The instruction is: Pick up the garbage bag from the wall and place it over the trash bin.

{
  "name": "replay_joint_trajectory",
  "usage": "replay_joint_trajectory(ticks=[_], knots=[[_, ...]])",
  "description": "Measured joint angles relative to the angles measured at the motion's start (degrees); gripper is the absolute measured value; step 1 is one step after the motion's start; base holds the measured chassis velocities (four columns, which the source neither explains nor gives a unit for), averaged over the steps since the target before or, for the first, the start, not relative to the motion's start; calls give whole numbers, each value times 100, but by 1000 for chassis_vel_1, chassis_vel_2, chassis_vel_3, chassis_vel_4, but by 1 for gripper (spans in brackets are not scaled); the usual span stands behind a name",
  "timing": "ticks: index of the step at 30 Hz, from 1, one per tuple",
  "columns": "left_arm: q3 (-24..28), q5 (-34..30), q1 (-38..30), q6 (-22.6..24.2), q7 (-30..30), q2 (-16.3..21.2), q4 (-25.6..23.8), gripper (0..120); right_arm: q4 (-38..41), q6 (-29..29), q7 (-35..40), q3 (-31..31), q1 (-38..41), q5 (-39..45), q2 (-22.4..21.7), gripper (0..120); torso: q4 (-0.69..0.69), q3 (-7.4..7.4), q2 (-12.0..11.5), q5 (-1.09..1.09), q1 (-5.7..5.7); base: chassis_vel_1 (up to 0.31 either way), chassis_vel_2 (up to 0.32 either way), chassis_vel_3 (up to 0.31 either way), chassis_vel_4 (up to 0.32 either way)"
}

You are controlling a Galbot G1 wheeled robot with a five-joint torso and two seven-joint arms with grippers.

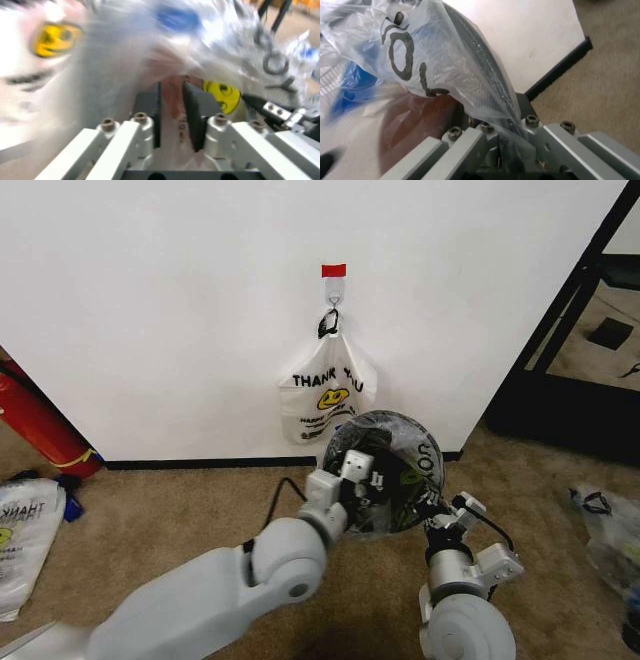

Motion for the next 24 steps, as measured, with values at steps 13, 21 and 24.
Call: replay_joint_trajectory(ticks=[13, 21, 24], knots=[[-2537, 277, 2893, -753, 668, 562, -1349, 67, -368, -125, 338, 278, 381, 1074, 134, 0, 2, 0, 0, -1, 0, 0, 0, 0, 0], [-2777, 1002, 3899, -1274, 790, 258, -1361, 94, -447, -796, 512, 441, 375, 1355, 321, 0, -1, -1, 0, 0, 0, 0, 0, 0, 0], [-2896, 1611, 4335, -1576, 855, -49, -1268, 100, -650, -2229, 704, 454, 502, 1432, 260, 0, 1, 0, 0, 2, 0, 0, 0, 0, 0]])
